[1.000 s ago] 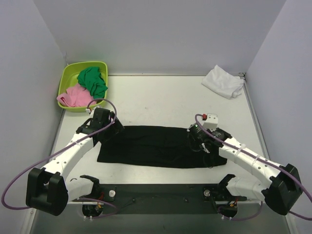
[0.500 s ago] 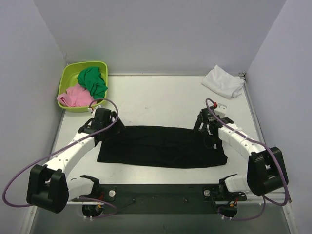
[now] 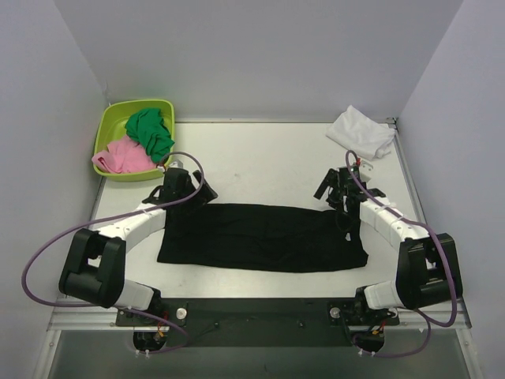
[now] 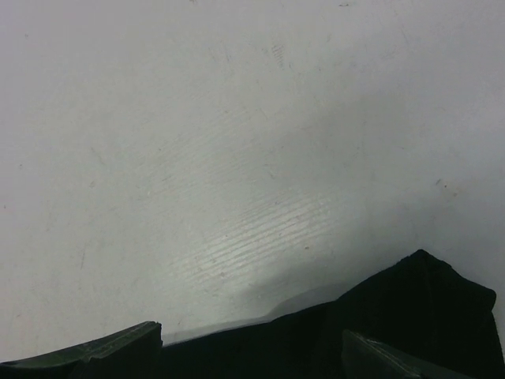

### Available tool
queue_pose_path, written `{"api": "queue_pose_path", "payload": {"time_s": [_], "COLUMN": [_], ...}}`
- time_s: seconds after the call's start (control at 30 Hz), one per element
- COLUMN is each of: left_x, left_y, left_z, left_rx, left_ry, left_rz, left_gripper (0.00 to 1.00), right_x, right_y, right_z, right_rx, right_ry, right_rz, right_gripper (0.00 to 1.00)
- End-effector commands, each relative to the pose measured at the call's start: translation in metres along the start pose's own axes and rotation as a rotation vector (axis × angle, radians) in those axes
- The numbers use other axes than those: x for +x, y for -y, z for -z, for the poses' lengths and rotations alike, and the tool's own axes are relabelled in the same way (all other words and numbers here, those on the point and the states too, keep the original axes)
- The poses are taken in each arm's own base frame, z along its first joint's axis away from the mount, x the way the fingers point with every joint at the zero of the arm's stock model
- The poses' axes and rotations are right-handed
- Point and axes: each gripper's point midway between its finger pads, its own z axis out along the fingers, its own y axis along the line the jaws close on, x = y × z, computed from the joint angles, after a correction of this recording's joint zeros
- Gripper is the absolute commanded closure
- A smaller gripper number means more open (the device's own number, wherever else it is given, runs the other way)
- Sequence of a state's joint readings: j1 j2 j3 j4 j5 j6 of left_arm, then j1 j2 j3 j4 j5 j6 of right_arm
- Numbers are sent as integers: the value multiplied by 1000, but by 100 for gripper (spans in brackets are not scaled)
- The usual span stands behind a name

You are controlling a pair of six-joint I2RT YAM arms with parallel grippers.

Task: Fold and stack the t-shirts
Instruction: Fold the other side of the tshirt into a rectangle

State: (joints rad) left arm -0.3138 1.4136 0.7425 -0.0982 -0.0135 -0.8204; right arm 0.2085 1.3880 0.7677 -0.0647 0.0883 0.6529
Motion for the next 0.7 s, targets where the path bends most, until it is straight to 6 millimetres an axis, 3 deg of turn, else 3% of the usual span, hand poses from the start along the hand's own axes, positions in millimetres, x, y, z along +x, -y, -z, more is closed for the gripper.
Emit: {"api": "queue_pose_path", "payload": {"time_s": [0.0,0.2,0.43,0.67], "left_x": [-10,0,18,25], "left_y": [41,41,15,0], "left_z": [-3,-11,-31,-38], "left_rx": [145,133,60,17], "left_ry": [24,-3,-38,-54], "left_rz": [5,-1,4,10], "left_gripper": [3,3,3,3], "right_x": [7,14,22,28], "right_y": [-2,2,17,37], "right_z": [-1,-5,-18,-30], "right_rx": [-31,-19,13,58], "right_ry": [-31,-49,-78,-116], "right_rz": [-16,-16,-36,-62], "right_gripper": [0,0,0,0]}}
